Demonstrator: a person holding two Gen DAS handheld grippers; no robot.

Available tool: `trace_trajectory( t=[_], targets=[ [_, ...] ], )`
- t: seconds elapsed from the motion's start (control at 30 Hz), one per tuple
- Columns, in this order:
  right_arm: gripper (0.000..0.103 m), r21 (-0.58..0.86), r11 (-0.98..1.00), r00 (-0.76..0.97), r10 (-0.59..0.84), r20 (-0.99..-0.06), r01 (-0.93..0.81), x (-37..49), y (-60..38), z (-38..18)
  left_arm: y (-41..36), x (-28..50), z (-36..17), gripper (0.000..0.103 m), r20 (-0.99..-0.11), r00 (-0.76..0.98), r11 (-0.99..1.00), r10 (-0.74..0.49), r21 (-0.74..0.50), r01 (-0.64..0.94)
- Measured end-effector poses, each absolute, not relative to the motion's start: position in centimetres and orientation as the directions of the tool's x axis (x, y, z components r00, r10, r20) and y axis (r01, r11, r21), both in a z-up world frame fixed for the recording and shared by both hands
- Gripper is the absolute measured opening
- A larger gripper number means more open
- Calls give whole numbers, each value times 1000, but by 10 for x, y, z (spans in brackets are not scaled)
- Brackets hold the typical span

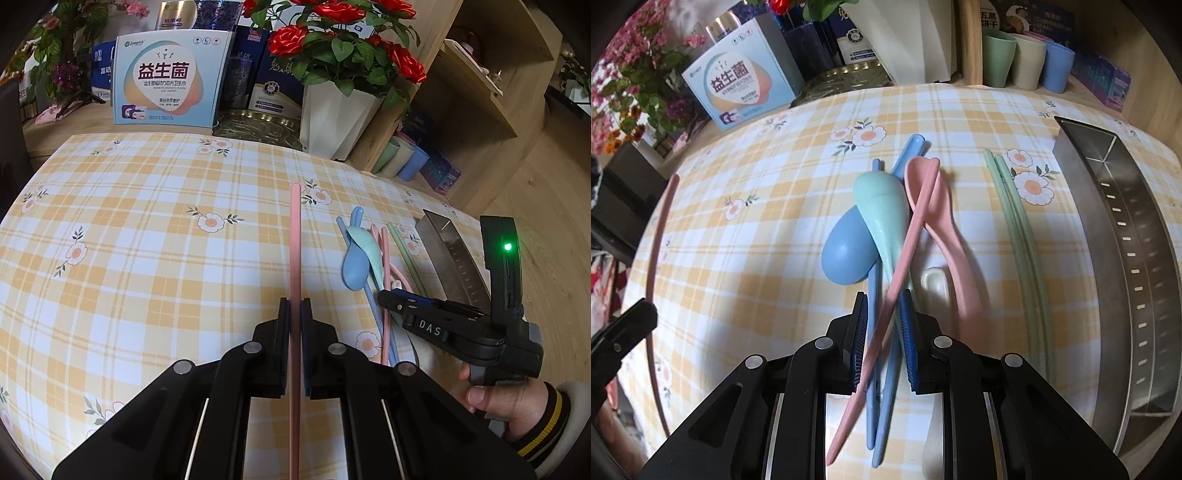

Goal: Organize utensils
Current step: 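Close the right tool on the second pink chopstick in the pile, then carry the pink chopstick with the right tool into the steel tray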

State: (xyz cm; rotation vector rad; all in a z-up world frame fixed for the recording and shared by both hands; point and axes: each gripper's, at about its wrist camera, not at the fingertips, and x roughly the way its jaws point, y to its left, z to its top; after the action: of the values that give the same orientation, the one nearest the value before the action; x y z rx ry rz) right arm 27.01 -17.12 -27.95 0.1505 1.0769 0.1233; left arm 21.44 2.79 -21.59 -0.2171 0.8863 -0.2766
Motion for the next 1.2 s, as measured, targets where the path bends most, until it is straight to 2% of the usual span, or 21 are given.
trace_trajectory(
  t=[0.1,0.33,0.87,1.03,1.2],
  targets=[
    [11,148,989,480,140,-866,-21,267,-170,-279,28,213,-217,6,-732,599,942,-324,-305,137],
    [7,219,976,508,191,-840,-5,255,-180,-277,26,209,-219,6,-728,598,938,-334,-320,134],
    [6,384,923,592,312,-743,-5,229,-222,-254,10,204,-214,6,-737,599,947,-314,-287,143],
    [6,332,943,652,271,-708,-30,225,-259,-227,1,207,-207,6,-742,596,950,-308,-273,151],
    [6,229,973,675,166,-719,4,238,-317,-216,-19,211,-200,6,-741,601,954,-300,-248,170]
  ],
)
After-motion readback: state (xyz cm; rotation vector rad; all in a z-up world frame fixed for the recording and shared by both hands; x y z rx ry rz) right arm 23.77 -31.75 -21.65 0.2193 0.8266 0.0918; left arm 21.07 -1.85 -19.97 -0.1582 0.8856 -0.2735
